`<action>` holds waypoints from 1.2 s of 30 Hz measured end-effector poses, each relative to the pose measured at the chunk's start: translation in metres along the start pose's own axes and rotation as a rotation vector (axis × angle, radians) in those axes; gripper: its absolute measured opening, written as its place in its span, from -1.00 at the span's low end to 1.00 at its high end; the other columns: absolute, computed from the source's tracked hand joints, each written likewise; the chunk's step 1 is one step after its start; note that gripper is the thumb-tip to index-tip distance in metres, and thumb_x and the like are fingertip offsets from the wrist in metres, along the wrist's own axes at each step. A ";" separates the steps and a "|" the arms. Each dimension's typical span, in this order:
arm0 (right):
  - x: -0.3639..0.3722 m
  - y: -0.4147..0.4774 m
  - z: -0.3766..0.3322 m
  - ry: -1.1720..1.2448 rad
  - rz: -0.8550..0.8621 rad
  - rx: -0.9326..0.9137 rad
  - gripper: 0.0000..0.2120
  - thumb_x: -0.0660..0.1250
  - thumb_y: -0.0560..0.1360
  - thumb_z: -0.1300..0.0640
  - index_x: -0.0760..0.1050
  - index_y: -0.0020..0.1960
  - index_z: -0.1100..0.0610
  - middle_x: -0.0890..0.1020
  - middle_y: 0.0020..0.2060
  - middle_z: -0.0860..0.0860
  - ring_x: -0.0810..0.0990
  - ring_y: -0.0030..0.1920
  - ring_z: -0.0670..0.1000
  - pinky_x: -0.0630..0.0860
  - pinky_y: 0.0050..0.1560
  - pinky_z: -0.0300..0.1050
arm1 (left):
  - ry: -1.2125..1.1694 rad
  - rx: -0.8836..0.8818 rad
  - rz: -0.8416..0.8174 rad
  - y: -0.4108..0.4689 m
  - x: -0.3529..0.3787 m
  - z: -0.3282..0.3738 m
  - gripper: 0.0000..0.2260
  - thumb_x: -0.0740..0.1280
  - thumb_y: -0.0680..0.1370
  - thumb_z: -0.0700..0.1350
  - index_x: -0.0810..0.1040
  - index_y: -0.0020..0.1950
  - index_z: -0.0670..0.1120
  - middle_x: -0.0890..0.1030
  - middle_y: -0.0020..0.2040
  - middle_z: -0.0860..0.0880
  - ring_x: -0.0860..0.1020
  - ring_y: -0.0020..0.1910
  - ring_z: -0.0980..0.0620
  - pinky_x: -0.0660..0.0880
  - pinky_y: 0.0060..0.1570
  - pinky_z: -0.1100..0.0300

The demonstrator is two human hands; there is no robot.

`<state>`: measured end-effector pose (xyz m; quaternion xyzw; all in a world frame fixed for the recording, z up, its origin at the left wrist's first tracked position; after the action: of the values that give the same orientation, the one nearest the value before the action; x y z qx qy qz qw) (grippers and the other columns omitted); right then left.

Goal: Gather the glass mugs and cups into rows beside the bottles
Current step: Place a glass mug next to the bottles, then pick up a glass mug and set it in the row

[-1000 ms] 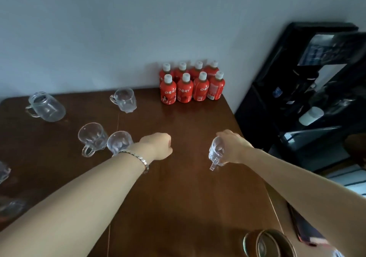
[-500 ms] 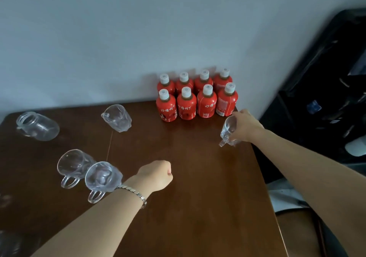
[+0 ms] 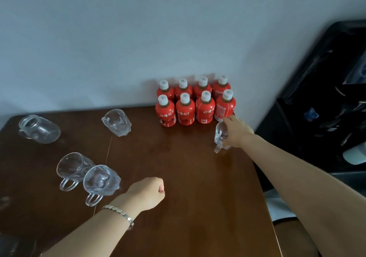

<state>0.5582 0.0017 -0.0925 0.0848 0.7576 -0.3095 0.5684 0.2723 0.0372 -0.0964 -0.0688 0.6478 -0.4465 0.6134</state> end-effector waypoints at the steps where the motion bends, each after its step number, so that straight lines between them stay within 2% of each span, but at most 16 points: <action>1: -0.001 -0.004 -0.002 -0.027 -0.019 0.011 -0.10 0.57 0.29 0.01 0.16 0.49 0.06 0.35 0.37 0.05 0.40 0.33 0.12 0.49 0.24 0.02 | -0.013 0.000 0.005 -0.005 -0.001 -0.002 -0.80 0.15 0.59 -0.03 0.54 0.09 -0.01 0.62 0.06 0.01 0.60 0.04 -0.04 0.44 -0.06 0.18; 4: -0.005 -0.021 -0.017 -0.155 -0.038 0.017 0.04 0.57 0.29 0.00 -0.01 0.55 0.04 0.16 0.49 0.11 0.19 0.48 0.19 0.30 0.40 0.11 | -0.059 -0.005 0.030 -0.019 -0.004 -0.012 -0.81 0.17 0.58 -0.04 0.55 0.07 -0.01 0.62 0.01 0.01 0.61 0.03 -0.06 0.48 -0.04 0.15; 6: -0.006 -0.038 -0.034 -0.227 0.037 -0.053 -0.11 0.51 0.38 0.06 0.06 0.54 0.05 0.15 0.49 0.11 0.14 0.50 0.19 0.22 0.45 0.13 | -0.090 -0.001 0.051 -0.029 -0.004 -0.023 -0.82 0.18 0.57 -0.05 0.56 0.04 -0.01 0.59 -0.07 0.01 0.61 0.01 -0.07 0.51 -0.01 0.11; 8: -0.002 -0.057 -0.056 -0.182 0.067 -0.155 -0.34 0.41 0.45 0.15 0.23 0.48 0.05 0.28 0.43 0.09 0.25 0.44 0.15 0.32 0.42 0.10 | -0.092 0.005 0.070 -0.040 0.000 -0.040 -0.82 0.18 0.57 -0.06 0.56 0.04 -0.02 0.59 -0.09 0.01 0.62 0.01 -0.08 0.51 -0.02 0.11; 10: 0.008 -0.076 -0.079 -0.057 -0.026 -0.205 -0.54 0.34 0.49 0.11 0.38 0.38 0.04 0.44 0.31 0.05 0.43 0.31 0.08 0.45 0.29 0.05 | -0.060 0.018 0.090 -0.051 0.004 -0.058 -0.80 0.18 0.58 -0.07 0.54 0.12 -0.04 0.61 -0.04 0.00 0.61 0.03 -0.07 0.47 -0.05 0.14; 13: 0.026 -0.100 -0.106 0.062 -0.181 -0.194 -0.67 0.28 0.51 0.04 0.48 0.26 0.04 0.56 0.20 0.01 0.53 0.20 0.04 0.49 0.22 0.00 | -0.038 0.019 0.155 -0.063 0.004 -0.088 -0.70 0.17 0.61 -0.06 0.42 0.33 -0.04 0.58 0.21 -0.02 0.58 0.13 -0.05 0.48 0.07 0.12; 15: 0.036 -0.114 -0.121 0.097 -0.224 -0.172 -0.69 0.28 0.52 0.04 0.49 0.24 0.04 0.56 0.21 0.00 0.53 0.20 0.04 0.49 0.22 -0.02 | -0.017 0.024 0.243 -0.070 -0.002 -0.111 -0.65 0.18 0.60 -0.08 0.35 0.40 -0.04 0.47 0.34 -0.03 0.52 0.23 -0.08 0.49 0.16 0.06; 18: 0.044 -0.130 -0.134 0.127 -0.250 -0.117 -0.69 0.27 0.54 0.05 0.49 0.26 0.07 0.53 0.25 0.02 0.52 0.23 0.05 0.47 0.24 -0.06 | 0.131 0.041 0.389 -0.065 -0.010 -0.140 -0.54 0.28 0.56 -0.09 0.27 0.43 -0.07 0.36 0.40 -0.09 0.41 0.34 -0.11 0.45 0.27 0.06; 20: 0.048 -0.139 -0.138 0.141 -0.253 -0.084 -0.69 0.26 0.55 0.04 0.49 0.27 0.08 0.53 0.26 0.02 0.52 0.24 0.04 0.47 0.25 -0.06 | 0.149 0.000 0.401 -0.054 -0.012 -0.149 -0.41 0.34 0.52 -0.01 0.19 0.47 -0.10 0.30 0.45 -0.13 0.32 0.43 -0.14 0.38 0.36 0.02; 23: 0.052 -0.151 -0.136 0.158 -0.253 -0.043 -0.69 0.25 0.55 0.04 0.49 0.27 0.07 0.52 0.27 0.01 0.52 0.24 0.04 0.47 0.24 -0.08 | 0.083 -0.065 0.365 -0.032 -0.012 -0.150 -0.23 0.38 0.47 0.12 0.08 0.53 -0.15 0.23 0.49 -0.16 0.26 0.47 -0.17 0.32 0.39 -0.03; 27: 0.055 -0.162 -0.118 0.162 -0.251 0.010 -0.69 0.24 0.56 0.05 0.48 0.28 0.08 0.52 0.26 0.01 0.53 0.22 0.04 0.49 0.21 -0.09 | -0.062 -0.121 0.373 -0.011 -0.013 -0.150 -0.16 0.46 0.40 0.13 0.12 0.52 -0.14 0.33 0.43 -0.19 0.35 0.41 -0.19 0.38 0.33 -0.04; 30: 0.057 -0.169 -0.096 0.160 -0.261 0.060 -0.68 0.23 0.56 0.06 0.48 0.29 0.08 0.52 0.26 0.02 0.53 0.21 0.05 0.50 0.21 -0.08 | -0.064 -0.176 0.398 -0.006 -0.016 -0.149 -0.26 0.48 0.37 0.14 0.31 0.42 -0.18 0.46 0.29 -0.19 0.46 0.30 -0.17 0.48 0.21 -0.03; 32: 0.057 -0.171 -0.079 0.158 -0.272 0.092 -0.68 0.23 0.57 0.06 0.47 0.30 0.08 0.52 0.27 0.02 0.53 0.22 0.05 0.49 0.22 -0.08 | -0.011 -0.175 0.398 -0.008 -0.017 -0.140 -0.30 0.47 0.35 0.16 0.37 0.38 -0.15 0.48 0.25 -0.15 0.49 0.25 -0.15 0.53 0.14 -0.01; 36: 0.050 -0.166 -0.045 0.125 -0.267 0.114 -0.68 0.22 0.57 0.07 0.46 0.30 0.08 0.52 0.27 0.02 0.52 0.24 0.05 0.48 0.25 -0.06 | 0.045 -0.085 0.358 -0.008 -0.024 -0.097 -0.27 0.46 0.36 0.10 0.28 0.46 -0.05 0.40 0.35 -0.10 0.42 0.31 -0.15 0.50 0.11 0.00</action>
<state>0.4250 -0.1161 -0.0689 0.0346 0.7773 -0.4187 0.4683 0.1913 0.0956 -0.0884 0.0316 0.6814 -0.3040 0.6650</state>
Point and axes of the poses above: each hand's wrist, its own y-axis towards the middle knuckle, its own x-axis out of the palm, z = x × y, the point moved 1 cm from there along y, towards the middle knuckle
